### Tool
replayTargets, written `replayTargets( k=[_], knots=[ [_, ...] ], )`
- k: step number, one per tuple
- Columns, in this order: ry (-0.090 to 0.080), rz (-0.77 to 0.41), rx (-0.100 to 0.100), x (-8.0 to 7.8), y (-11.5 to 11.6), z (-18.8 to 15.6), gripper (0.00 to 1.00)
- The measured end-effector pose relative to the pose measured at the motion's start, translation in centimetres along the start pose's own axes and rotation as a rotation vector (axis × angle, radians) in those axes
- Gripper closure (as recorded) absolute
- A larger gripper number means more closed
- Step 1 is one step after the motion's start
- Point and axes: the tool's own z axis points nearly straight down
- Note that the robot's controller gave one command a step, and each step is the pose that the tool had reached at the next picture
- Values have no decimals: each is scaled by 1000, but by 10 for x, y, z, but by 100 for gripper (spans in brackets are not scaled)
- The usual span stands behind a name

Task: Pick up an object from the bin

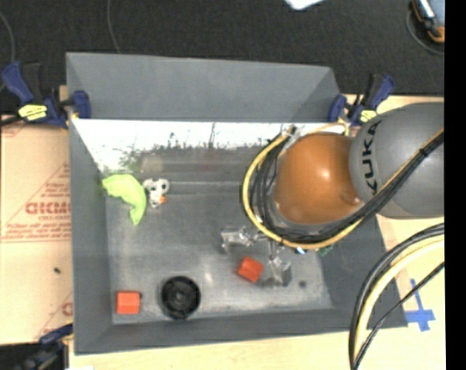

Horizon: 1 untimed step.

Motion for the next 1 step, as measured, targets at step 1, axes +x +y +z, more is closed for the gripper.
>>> replayTargets(
  k=[1],
  knots=[
    [-3, 62, 3, 7, 10, 18, 100]
  ],
)
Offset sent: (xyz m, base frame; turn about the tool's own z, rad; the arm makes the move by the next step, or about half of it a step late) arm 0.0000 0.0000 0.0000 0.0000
